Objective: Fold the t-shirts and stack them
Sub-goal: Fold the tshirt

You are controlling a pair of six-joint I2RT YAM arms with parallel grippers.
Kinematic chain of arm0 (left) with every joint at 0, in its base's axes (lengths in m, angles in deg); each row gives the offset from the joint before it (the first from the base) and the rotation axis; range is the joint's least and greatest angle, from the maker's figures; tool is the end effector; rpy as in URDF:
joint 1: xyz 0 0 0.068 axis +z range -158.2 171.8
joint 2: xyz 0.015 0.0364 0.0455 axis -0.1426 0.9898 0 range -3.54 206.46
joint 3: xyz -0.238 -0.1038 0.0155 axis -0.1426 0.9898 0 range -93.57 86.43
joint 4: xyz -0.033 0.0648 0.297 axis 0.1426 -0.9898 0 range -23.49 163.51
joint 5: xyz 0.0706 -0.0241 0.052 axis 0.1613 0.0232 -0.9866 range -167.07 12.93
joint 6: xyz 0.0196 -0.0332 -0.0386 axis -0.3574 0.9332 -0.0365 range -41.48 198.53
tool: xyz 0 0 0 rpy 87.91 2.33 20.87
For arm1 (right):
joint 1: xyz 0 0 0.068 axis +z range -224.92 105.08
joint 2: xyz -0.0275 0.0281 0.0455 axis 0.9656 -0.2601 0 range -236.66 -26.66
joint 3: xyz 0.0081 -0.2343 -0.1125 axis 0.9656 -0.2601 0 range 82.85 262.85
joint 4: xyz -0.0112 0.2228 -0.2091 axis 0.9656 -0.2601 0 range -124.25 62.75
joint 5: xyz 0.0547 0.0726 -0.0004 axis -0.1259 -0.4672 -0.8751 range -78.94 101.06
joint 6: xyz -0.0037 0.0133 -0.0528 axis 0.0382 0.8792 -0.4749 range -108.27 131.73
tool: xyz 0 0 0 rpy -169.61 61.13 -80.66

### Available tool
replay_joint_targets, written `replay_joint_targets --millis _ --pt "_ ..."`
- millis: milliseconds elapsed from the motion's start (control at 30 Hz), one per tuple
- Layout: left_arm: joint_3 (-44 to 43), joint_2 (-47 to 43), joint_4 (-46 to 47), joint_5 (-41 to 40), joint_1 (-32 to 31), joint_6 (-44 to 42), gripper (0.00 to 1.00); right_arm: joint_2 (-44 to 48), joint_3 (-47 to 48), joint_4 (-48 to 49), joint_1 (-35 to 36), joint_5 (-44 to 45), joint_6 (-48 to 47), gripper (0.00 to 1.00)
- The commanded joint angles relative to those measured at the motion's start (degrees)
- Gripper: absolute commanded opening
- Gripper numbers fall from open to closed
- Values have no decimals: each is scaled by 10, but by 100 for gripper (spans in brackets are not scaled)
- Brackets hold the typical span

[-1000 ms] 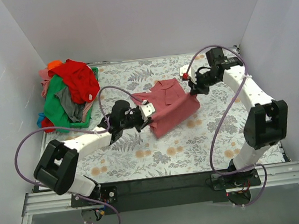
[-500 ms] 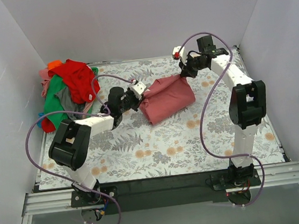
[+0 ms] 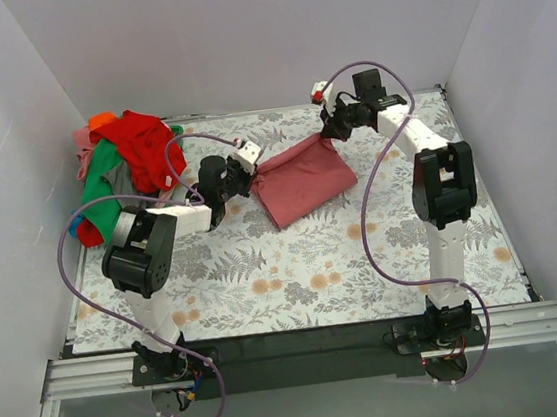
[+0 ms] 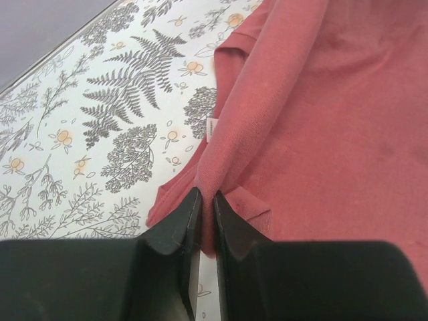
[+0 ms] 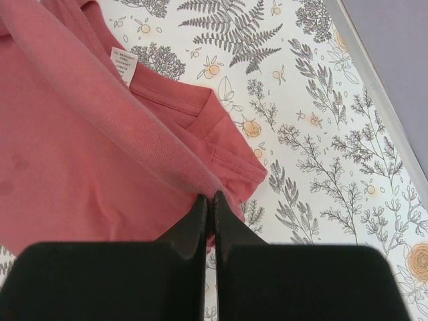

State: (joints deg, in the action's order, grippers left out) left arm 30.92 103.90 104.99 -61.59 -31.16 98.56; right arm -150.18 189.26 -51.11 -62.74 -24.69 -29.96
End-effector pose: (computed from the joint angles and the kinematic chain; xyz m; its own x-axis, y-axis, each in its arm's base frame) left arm 0.3873 -0.1747 0.1219 -0.5100 -0.1426 -0.8483 0.4594 0.7886 -0.4087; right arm 0.5168 0.1334 0.2260 -0.0778 -0.5691 -0.8186 -0.8762 0.4308 -0.2162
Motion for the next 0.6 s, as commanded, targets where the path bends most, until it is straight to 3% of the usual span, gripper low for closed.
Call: replay_joint_targets --millis 0,567 --pt "-26 4 -5 -31 10 3 0 -4 27 54 5 1 33 1" --pt "-37 25 -20 -119 15 26 0 -46 43 108 28 85 100 1"
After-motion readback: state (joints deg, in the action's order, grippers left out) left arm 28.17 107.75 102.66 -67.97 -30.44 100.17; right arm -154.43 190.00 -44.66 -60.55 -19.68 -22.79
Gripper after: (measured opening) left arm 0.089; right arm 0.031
